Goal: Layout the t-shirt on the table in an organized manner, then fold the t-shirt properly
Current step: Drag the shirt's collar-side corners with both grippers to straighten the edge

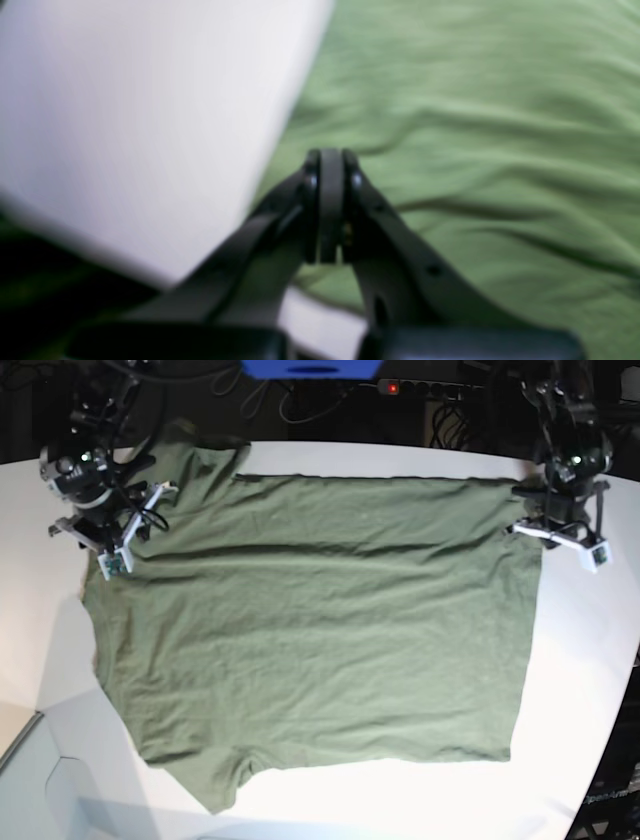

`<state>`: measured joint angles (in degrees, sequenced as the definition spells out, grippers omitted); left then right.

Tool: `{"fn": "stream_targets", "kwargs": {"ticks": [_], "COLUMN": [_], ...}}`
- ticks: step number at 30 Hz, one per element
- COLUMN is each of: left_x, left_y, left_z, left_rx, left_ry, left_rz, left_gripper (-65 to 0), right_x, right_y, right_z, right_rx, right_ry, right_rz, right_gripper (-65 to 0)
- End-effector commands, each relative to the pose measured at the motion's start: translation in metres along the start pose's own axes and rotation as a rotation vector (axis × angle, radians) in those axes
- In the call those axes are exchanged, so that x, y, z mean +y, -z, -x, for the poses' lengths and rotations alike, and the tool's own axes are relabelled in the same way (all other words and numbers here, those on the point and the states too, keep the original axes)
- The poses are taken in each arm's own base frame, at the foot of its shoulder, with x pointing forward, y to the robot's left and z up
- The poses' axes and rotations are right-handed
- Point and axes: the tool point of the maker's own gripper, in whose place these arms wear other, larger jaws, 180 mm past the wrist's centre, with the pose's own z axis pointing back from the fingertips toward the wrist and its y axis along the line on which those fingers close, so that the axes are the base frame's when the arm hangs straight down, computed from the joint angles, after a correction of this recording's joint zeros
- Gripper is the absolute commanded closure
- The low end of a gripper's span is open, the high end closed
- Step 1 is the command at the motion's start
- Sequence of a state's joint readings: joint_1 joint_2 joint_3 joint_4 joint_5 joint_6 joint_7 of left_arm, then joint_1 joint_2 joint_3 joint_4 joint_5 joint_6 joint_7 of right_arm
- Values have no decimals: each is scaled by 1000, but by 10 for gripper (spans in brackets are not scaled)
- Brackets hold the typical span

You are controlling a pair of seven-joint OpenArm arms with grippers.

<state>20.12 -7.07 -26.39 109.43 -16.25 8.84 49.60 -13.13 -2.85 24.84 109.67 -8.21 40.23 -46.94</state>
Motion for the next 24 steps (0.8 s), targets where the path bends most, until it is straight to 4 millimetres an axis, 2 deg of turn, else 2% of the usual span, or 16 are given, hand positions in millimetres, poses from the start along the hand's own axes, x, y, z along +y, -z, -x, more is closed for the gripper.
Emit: {"fn": "stream_targets", "kwargs": {"ticks": [1,4,6,8,10,12,15,16,19,24], "left_x": [3,25,32,35,36,37,35,36,36,42], "left_y": [-6,-9,-11,-11,-12,-14,-14,-13,-11,-1], "left_z": [-12,-4,3,3,7,10,10,12,15,36], "left_rx": [-34,28,70,85,98,105,102,108,120,184], "left_ry": [-23,-67,-76,-64,-23,17,58,61,65,46], "left_rz": [-3,-54,-69,-73,-57,-39,-21,-20,-18,-25], "left_gripper": [-4,-6,-7,-38,-120,-259,-414,-427,-405,-299], "right_x": [-3,2,3,2,2,2,2,2,3,3], "right_y": [-5,-6,-6,-6,-6,-6,-6,-6,-6,-6], "right_z": [-8,3,6,5,5,6,5,5,6,6], "right_rx": [-38,-16,-9,-10,-10,-8,-10,-10,-9,-9], "right_ry": [-3,0,0,0,0,-1,0,0,1,1], "right_rz": [11,-2,-4,-3,-3,-3,-3,-3,-5,-5], "right_gripper": [-259,-259,-259,-259,-259,-259,-259,-259,-259,-259]}}
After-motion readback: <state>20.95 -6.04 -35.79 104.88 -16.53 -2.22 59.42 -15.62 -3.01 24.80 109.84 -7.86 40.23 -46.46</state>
